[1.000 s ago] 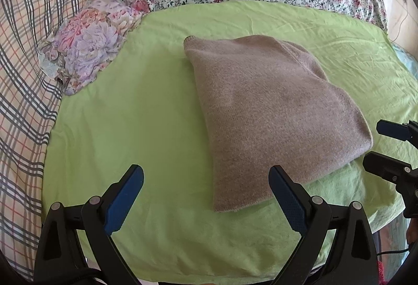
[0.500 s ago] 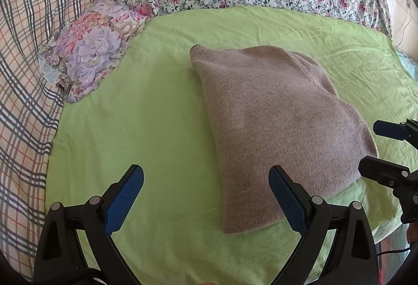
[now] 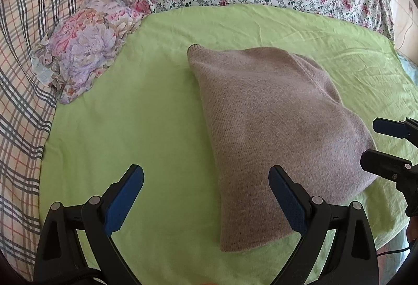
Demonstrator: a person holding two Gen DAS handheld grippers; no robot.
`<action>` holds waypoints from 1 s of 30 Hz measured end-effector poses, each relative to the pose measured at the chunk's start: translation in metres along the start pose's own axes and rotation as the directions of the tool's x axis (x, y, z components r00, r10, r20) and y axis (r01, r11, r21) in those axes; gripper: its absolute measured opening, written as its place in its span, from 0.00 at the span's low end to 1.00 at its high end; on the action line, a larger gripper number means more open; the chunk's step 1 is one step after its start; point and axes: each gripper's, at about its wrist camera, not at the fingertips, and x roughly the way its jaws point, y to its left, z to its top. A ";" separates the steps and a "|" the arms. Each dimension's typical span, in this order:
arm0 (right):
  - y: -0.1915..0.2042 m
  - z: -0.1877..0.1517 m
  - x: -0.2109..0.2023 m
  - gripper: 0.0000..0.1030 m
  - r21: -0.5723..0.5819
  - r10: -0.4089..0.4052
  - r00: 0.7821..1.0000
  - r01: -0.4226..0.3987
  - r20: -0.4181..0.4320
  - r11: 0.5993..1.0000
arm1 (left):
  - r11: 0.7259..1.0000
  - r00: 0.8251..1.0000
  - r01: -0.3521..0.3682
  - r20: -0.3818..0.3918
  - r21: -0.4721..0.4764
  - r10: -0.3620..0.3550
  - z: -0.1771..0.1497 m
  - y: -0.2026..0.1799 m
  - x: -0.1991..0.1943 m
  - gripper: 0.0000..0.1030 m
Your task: Fold small clothes
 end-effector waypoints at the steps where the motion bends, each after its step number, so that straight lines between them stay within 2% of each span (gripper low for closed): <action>1: -0.001 0.000 0.000 0.88 0.000 0.001 1.000 -0.001 0.000 1.000 | 1.000 1.000 -0.002 0.001 0.000 0.002 0.000 -0.001 0.000 0.94; 30: 0.002 0.009 0.005 0.90 0.000 0.006 1.000 -0.006 -0.003 1.000 | 1.000 1.000 0.018 0.005 -0.002 -0.018 0.010 -0.002 0.002 0.94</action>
